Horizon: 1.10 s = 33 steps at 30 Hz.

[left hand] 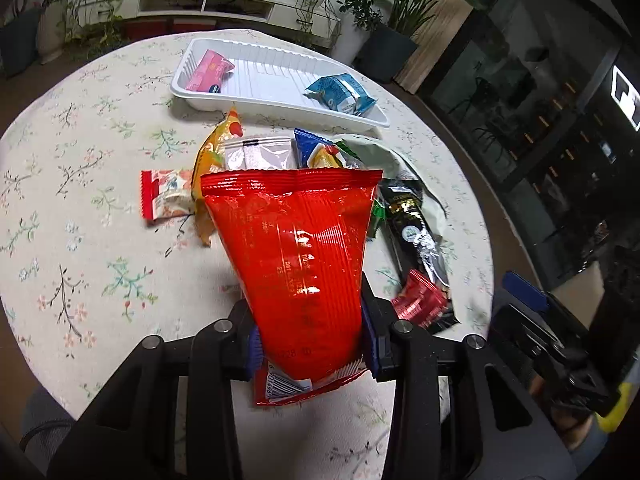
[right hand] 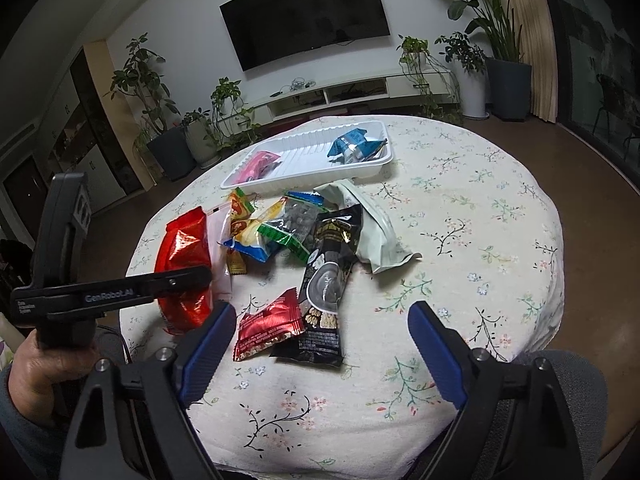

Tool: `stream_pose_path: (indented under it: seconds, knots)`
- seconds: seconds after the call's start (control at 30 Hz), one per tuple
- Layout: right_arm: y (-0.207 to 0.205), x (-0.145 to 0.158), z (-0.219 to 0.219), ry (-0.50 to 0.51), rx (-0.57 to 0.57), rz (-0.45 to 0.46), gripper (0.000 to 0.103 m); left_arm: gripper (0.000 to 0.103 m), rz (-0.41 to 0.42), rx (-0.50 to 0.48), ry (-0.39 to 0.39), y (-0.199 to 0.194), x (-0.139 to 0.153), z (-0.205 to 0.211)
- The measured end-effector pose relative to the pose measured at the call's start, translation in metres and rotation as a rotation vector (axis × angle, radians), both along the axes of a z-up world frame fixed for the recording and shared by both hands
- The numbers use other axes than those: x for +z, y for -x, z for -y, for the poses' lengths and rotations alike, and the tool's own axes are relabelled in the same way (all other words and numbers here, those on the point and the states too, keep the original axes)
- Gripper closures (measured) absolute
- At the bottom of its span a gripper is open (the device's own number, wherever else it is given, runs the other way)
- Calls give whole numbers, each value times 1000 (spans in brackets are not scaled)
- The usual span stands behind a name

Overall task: Organize snacks
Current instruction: 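Grasp the black packet with the right gripper while the left gripper holds the red bag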

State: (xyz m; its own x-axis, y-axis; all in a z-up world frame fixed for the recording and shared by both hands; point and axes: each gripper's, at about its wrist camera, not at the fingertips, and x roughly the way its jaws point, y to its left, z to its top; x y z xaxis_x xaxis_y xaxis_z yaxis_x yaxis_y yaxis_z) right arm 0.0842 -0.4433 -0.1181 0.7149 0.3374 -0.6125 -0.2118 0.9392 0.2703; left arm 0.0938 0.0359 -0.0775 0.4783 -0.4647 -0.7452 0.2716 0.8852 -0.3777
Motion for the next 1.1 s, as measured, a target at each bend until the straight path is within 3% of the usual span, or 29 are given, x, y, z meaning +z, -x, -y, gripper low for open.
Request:
stream_pose_path:
  seconds: [0.2, 0.53, 0.8, 1.1]
  knots:
    - [-10, 2, 2, 29, -11, -9, 16, 68, -24, 14, 52, 16, 3, -26]
    - [-54, -5, -13, 46, 52, -148, 42, 68, -41, 24, 49, 29, -5, -43]
    - [-78, -21, -25, 51, 79, -252, 52, 68, -45, 15, 52, 25, -9, -39]
    - [-87, -36, -36, 138, 98, -282, 67, 68, -52, 11, 50, 21, -13, -37]
